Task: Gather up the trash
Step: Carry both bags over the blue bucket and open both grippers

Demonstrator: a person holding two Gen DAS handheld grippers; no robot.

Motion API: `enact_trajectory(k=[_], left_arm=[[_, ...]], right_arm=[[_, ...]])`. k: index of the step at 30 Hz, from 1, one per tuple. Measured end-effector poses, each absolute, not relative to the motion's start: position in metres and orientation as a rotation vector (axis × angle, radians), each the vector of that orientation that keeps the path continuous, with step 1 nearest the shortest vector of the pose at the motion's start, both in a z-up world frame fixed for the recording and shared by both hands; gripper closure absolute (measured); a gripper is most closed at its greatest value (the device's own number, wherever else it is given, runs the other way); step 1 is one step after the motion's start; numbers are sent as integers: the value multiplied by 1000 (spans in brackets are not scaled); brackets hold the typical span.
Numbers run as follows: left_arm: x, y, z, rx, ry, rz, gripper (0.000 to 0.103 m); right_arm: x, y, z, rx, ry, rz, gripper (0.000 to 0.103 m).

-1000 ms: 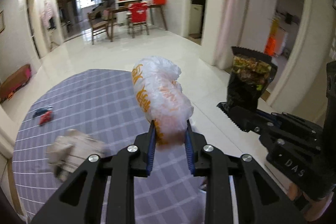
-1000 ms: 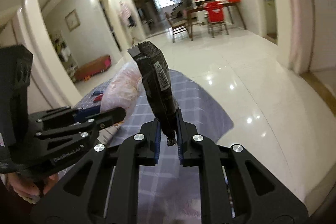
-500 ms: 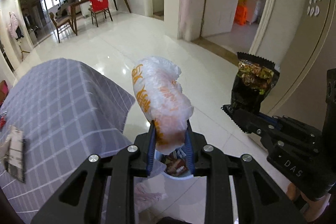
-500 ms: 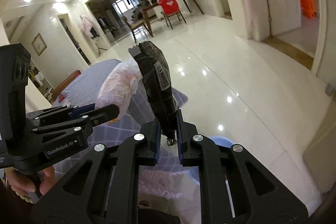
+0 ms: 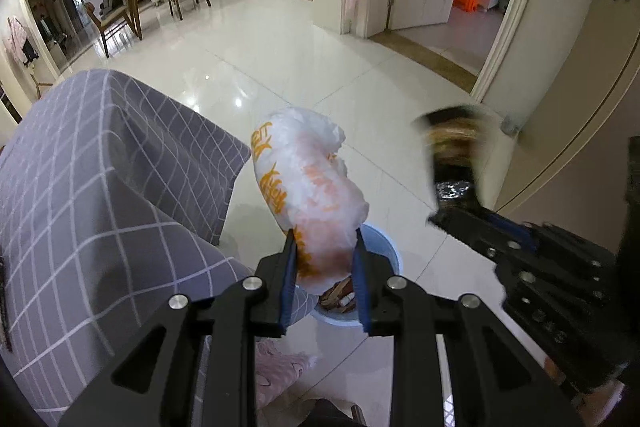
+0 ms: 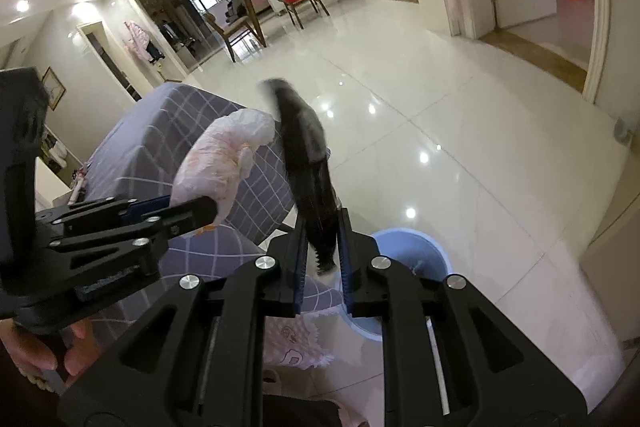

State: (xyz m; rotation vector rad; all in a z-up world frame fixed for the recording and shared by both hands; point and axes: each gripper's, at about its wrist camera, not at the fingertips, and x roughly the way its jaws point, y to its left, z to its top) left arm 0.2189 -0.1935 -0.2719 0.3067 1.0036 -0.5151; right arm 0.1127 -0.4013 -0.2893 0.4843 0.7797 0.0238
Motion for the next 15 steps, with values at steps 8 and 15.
enact_trajectory(k=[8,15], left_arm=[[224,-198,-290,333,1046,-525,78],[223,-206,-299,345,1058,-540,78]], right_arm=[[104,-406,-313,515,815,-54,53],[95,-408,-295,483,768,-81,51]])
